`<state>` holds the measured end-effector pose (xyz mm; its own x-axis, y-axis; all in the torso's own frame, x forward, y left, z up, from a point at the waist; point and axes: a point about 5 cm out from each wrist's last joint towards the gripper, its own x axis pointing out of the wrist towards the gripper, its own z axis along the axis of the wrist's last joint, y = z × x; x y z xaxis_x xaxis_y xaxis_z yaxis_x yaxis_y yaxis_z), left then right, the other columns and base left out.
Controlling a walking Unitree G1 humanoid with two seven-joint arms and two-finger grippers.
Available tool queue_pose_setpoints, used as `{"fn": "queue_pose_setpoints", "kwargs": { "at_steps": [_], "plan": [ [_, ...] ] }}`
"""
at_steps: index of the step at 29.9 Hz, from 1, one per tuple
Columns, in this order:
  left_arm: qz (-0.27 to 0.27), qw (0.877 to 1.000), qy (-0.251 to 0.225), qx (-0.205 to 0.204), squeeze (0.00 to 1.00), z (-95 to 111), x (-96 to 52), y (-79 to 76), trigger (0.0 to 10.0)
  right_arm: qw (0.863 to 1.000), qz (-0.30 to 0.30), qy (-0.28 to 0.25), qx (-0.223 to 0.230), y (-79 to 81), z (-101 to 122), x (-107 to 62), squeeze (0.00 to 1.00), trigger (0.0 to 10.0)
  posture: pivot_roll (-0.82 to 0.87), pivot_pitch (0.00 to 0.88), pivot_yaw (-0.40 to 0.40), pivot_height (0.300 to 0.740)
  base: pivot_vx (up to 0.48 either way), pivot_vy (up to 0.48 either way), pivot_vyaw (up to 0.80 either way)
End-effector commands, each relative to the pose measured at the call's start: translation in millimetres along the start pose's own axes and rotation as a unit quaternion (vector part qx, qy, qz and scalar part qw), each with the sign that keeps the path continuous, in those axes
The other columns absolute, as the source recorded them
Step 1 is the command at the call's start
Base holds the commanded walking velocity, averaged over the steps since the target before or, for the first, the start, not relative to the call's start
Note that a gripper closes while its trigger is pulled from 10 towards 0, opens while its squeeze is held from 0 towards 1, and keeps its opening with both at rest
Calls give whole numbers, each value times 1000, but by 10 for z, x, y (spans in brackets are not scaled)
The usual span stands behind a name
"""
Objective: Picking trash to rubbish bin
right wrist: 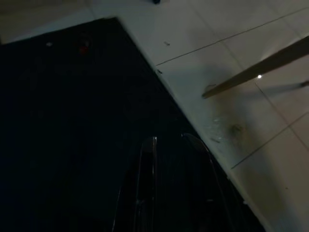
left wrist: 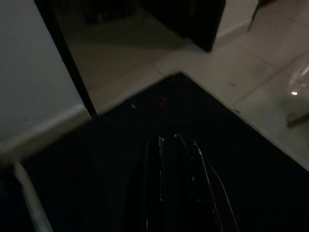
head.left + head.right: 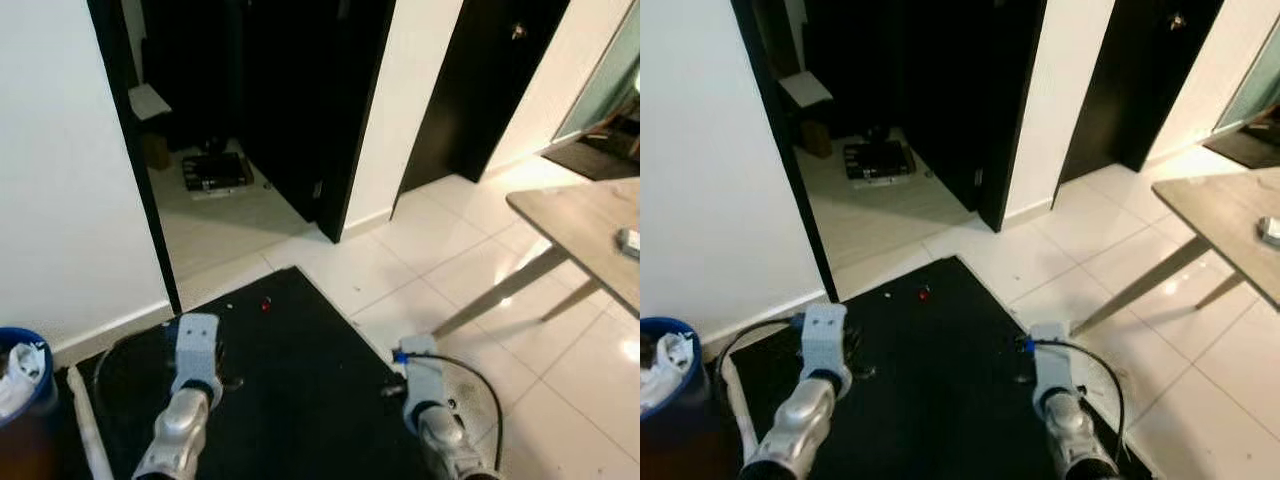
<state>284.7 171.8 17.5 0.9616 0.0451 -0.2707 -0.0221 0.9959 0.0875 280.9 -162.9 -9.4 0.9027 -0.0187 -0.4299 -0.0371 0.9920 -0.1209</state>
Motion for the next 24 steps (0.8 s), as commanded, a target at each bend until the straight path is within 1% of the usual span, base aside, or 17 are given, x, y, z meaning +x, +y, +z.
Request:
{"fn": "queue_pose_setpoints", "kwargs": {
  "at_steps": [1,4,6,8,11,15,17,24],
  "plan": [
    [2,1000,-7,20,0,-9,-11,-4,10000,1000,2,11,4,29,-65,-24,0,10000,29,41,-27,740,0,0,-800],
    [-13,1000,-6,18,0,-4,-11,-33,10000,1000,0,9,3,24,-63,-25,0,10000,29,38,-25,740,0,0,-800],
    [-50,999,12,-13,0,-34,-17,-82,10000,1000,-2,9,3,20,-71,-29,0,10000,32,35,-24,740,0,0,-800],
    [-57,998,18,-17,0,-50,-19,-90,10000,1000,-5,10,2,18,-74,-30,0,10000,33,33,-21,740,0,0,-800],
    [-62,998,31,-10,0,-93,-26,-92,10000,1000,-10,12,0,13,-82,-31,0,10000,33,33,-19,740,0,0,-800],
    [-42,997,57,23,0,-214,-52,-8,10000,1000,-17,19,0,11,-117,-42,0,10000,29,26,-8,740,0,0,-800],
    [-44,996,67,33,0,-263,-67,23,10000,1000,-18,21,-5,12,-137,-53,0,10000,28,23,-4,740,0,0,-800],
    [-50,995,81,30,0,-325,-104,71,10000,999,-18,41,-29,-21,-286,-121,0,10000,29,16,-3,740,0,0,-800]
  ]
}}
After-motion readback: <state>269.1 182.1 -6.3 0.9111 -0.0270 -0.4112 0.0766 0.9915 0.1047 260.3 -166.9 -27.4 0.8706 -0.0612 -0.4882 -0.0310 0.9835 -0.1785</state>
